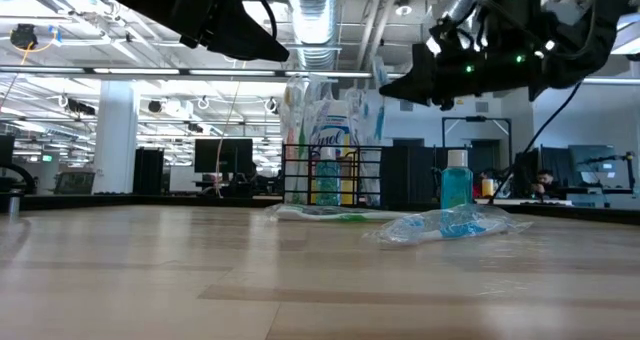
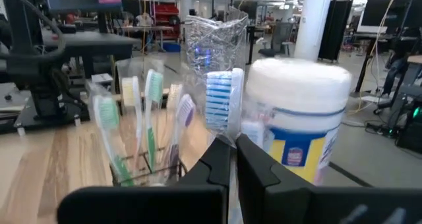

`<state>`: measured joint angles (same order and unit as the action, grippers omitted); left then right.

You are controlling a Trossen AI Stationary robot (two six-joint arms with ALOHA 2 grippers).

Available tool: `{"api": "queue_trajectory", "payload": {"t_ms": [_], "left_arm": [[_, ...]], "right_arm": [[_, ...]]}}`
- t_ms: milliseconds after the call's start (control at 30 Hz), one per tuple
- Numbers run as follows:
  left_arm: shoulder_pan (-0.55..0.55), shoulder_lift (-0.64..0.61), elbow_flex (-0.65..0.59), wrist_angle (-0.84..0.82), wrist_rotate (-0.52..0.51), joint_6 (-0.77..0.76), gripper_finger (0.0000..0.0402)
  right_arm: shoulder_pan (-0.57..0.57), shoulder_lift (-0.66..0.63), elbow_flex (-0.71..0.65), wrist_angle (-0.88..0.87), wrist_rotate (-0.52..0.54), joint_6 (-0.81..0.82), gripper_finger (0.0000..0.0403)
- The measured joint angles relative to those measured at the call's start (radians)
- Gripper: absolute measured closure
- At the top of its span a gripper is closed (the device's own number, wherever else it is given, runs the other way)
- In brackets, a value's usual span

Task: Pick & Place toothbrushing station
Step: Put the blue toothbrush into the black wire organizer

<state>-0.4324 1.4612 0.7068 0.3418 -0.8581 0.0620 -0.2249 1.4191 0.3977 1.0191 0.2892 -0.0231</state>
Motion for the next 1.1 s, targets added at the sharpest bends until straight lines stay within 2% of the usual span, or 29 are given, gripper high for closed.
{"api": "queue_trajectory", "payload": {"t_ms": [167, 267, 433, 833, 1100], "left_arm": [[0.0, 0.0, 0.0, 0.004, 0.0, 0.0, 0.0284], [0.0, 0.0, 0.0, 0.004, 0.0, 0.0, 0.0284], [0.0, 0.0, 0.0, 0.004, 0.0, 0.0, 0.0284], [0.0, 0.0, 0.0, 0.01, 0.0, 0.0, 0.0284], [0.0, 0.0, 0.0, 0.012, 0.0, 0.0, 0.0284]], "right_arm": [[0.0, 0.153, 0.005, 0.162, -0.004, 0.008, 0.0403], [-0.003, 0.199, 0.006, 0.261, -0.004, 0.008, 0.0402], [-0.01, 0.231, 0.007, 0.253, -0.006, 0.031, 0.0394], [-0.014, 0.237, 0.007, 0.246, -0.109, 0.033, 0.0361], [-0.014, 0.237, 0.007, 0.246, -0.139, 0.034, 0.0333]]}}
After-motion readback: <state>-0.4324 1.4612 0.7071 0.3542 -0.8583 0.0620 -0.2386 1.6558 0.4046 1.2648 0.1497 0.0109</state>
